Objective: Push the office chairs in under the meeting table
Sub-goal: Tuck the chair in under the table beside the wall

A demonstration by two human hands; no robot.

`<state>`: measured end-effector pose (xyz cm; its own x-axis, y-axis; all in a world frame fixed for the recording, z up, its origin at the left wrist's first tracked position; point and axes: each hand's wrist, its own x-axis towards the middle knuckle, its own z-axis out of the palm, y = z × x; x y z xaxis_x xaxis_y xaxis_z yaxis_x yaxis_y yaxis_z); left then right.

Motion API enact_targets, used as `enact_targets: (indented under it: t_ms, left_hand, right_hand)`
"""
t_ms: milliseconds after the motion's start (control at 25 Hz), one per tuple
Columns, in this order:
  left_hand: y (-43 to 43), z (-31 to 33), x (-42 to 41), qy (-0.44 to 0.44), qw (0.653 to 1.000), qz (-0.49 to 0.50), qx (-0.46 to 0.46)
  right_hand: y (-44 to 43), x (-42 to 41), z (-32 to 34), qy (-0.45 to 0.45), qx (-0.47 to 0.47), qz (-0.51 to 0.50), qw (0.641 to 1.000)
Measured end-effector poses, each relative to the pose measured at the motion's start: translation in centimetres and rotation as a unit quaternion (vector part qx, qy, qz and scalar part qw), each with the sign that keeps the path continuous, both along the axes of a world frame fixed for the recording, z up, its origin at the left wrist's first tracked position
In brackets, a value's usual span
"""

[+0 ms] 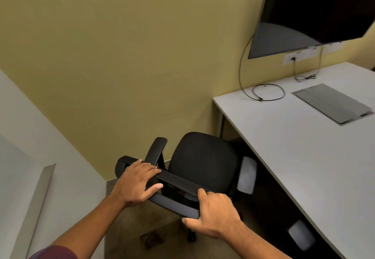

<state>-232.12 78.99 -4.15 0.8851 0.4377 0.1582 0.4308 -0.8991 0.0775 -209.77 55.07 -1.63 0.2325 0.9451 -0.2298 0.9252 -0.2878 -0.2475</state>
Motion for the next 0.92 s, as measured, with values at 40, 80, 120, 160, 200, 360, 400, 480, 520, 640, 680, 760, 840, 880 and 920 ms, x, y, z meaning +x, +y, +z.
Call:
enact_targets:
  t_ms: [40, 80, 120, 160, 200, 360, 400, 480, 520, 640, 680, 760, 840, 880, 920]
  left_hand:
    - [0.1, -0.1, 0.2, -0.006, 1.0, -0.003, 0.002]
    - [0.2, -0.2, 0.5, -0.009, 1.0, -0.007, 0.002]
    - [0.3, -0.3, 0.8, -0.01, 1.0, -0.009, 0.003]
    - [0.3, -0.3, 1.2, -0.009, 1.0, -0.011, 0.004]
    - [0.3, -0.3, 1.7, -0.006, 1.0, -0.014, 0.002]
    - [0.9, 0.0, 3.6, 0.001, 0.999, -0.039, 0.007]
    - [1.2, 0.1, 4.1, 0.003, 0.999, -0.047, 0.009]
    - [1.9, 0.0, 5.1, 0.005, 0.998, -0.065, 0.011]
    - [2.4, 0.0, 5.6, 0.006, 0.997, -0.074, 0.012]
    - [3.9, 0.0, 6.8, 0.016, 0.995, -0.096, 0.009]
    - [4.4, 0.0, 7.2, 0.02, 0.994, -0.104, 0.01]
    - [5.3, 0.0, 8.0, 0.023, 0.992, -0.121, 0.014]
    - [6.0, 0.0, 8.9, 0.018, 0.99, -0.139, 0.017]
    - [6.4, 0.1, 9.4, 0.018, 0.989, -0.147, 0.018]
    - [6.7, 0.3, 10.0, 0.019, 0.988, -0.155, 0.02]
  right_hand:
    - [-0.1, 0.1, 0.1, 0.005, -0.001, -0.002, 1.0]
    - [-0.2, 0.3, 0.2, 0.009, -0.003, -0.007, 1.0]
    - [-0.3, 0.4, 0.2, 0.013, -0.003, -0.013, 1.0]
    - [-0.5, 0.6, 0.1, 0.015, -0.002, -0.019, 1.0]
    - [-0.7, 0.7, -0.1, 0.015, 0.001, -0.027, 1.0]
    - [-1.2, 1.2, -0.6, 0.005, 0.014, -0.056, 0.998]
    - [-1.2, 1.2, -0.8, 0.003, 0.017, -0.065, 0.998]
    - [-1.0, 1.3, -1.1, 0.0, 0.019, -0.084, 0.996]
    - [-0.9, 1.2, -1.3, -0.002, 0.02, -0.094, 0.995]
    - [-0.4, 0.8, -1.6, -0.009, 0.025, -0.12, 0.992]
    - [-0.3, 0.7, -1.7, -0.011, 0.025, -0.128, 0.991]
    - [-0.1, 0.4, -1.7, -0.009, 0.022, -0.142, 0.99]
    - [0.2, 0.3, -1.6, -0.007, 0.019, -0.156, 0.988]
    - [0.4, 0.3, -1.5, -0.007, 0.021, -0.164, 0.986]
    - [0.5, 0.4, -1.4, -0.009, 0.024, -0.172, 0.985]
